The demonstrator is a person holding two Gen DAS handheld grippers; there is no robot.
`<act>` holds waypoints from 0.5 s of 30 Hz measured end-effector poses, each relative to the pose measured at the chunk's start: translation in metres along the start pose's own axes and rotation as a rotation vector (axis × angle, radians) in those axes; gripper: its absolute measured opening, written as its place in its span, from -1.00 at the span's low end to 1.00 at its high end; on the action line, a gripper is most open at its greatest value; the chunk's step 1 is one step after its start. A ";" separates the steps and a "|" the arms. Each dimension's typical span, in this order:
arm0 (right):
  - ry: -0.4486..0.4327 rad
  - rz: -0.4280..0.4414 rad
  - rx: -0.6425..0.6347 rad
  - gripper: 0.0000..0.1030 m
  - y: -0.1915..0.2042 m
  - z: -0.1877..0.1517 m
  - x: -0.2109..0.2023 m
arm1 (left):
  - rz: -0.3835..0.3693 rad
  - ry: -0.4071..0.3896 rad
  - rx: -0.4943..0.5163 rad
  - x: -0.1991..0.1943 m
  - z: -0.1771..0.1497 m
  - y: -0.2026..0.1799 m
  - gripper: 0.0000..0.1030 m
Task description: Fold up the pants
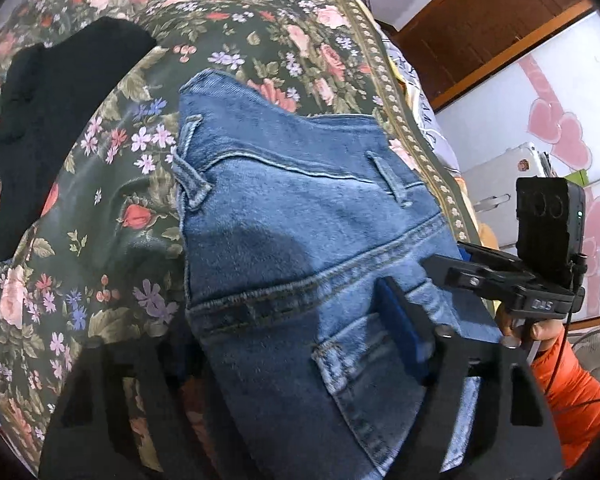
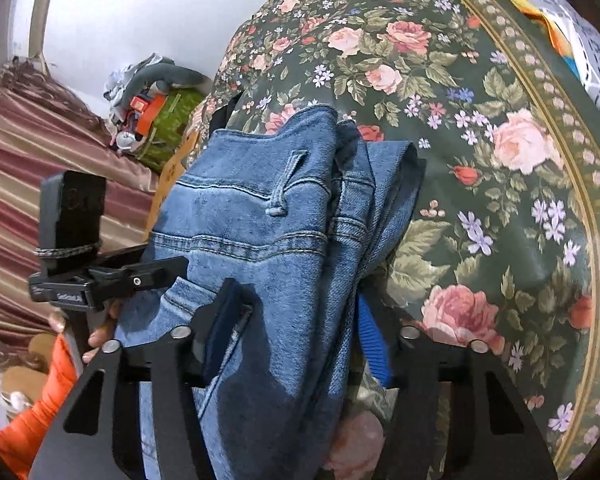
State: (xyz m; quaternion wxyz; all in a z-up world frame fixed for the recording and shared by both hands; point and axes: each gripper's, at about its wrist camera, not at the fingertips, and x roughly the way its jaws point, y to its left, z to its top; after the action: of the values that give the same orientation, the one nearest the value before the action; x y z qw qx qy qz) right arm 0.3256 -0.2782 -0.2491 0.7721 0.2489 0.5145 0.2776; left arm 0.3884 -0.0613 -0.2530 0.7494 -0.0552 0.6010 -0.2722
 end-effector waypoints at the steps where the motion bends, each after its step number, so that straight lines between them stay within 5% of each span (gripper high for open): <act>1: -0.008 -0.007 0.000 -0.36 0.002 0.000 -0.002 | 0.010 -0.010 0.009 -0.003 0.001 -0.003 0.27; 5: -0.045 -0.027 -0.073 -0.60 0.023 0.002 -0.011 | 0.077 -0.103 0.117 -0.030 -0.010 -0.026 -0.05; 15: -0.232 -0.041 -0.327 -0.64 0.110 0.033 -0.041 | 0.156 -0.380 0.146 -0.133 -0.016 -0.031 -0.23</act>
State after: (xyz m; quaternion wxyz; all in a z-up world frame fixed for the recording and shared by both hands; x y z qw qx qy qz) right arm 0.3247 -0.2298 -0.1367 0.8618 0.1403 0.3751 0.3112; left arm 0.3458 -0.0207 -0.1291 0.8702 -0.0044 0.4299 -0.2408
